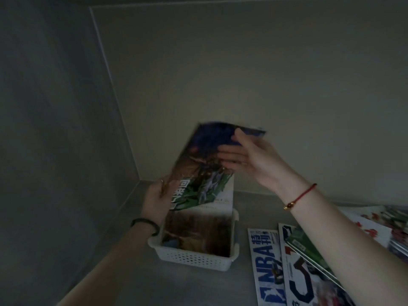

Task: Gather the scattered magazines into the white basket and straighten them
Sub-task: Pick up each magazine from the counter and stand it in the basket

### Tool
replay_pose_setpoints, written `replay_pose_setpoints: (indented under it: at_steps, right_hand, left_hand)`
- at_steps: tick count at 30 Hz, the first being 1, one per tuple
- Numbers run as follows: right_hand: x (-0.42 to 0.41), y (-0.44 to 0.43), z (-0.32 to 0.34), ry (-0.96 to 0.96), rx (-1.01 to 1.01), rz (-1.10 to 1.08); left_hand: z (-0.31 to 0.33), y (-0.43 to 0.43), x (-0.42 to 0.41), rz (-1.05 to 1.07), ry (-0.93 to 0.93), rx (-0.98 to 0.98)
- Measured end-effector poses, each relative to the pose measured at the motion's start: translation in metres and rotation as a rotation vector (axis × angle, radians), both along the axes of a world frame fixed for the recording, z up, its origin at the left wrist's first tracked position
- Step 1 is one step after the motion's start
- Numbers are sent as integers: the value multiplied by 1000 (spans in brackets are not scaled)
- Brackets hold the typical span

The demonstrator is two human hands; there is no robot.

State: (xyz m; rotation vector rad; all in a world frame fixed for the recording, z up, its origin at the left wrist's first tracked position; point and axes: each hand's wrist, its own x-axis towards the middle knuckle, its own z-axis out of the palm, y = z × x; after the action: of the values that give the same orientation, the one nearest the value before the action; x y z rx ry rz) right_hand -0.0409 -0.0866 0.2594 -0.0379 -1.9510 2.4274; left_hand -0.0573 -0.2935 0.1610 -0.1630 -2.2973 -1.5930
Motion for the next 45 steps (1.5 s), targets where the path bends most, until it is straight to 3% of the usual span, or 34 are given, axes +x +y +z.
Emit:
replay_pose_setpoints:
  at_steps: [3, 4, 7, 9, 14, 19, 26, 34, 39, 45]
  right_hand:
    - [-13, 11, -34, 88, 478, -365]
    - [-16, 15, -46, 51, 547, -398]
    - [-22, 19, -76, -124, 379, -184]
    - [-28, 17, -87, -136, 292, -79]
    - [-51, 3, -109, 35, 410, -208]
    - [-67, -1, -152, -57, 495, -298]
    - [-65, -5, -207, -262, 806, -246]
    - [-54, -11, -218, -291, 817, -313]
    - [-42, -11, -216, -250, 972, -286]
    - [-15, 46, -200, -341, 833, -366]
  left_hand:
    - [3, -16, -16, -19, -184, 119]
    - [1, -20, -22, -27, -236, 155]
    - [-8, -30, -33, -109, -389, 223]
    - [-14, -33, -39, -167, -464, 237]
    - [-22, -30, -59, -153, -500, 43]
    - [-48, -20, -79, -180, -583, -52]
    - [-94, -24, -88, -110, -596, -246]
    - [-110, -32, -88, -19, -542, -347]
    - [-104, -28, -84, 0, -444, -411]
    - [-89, 24, -67, -130, -329, -349]
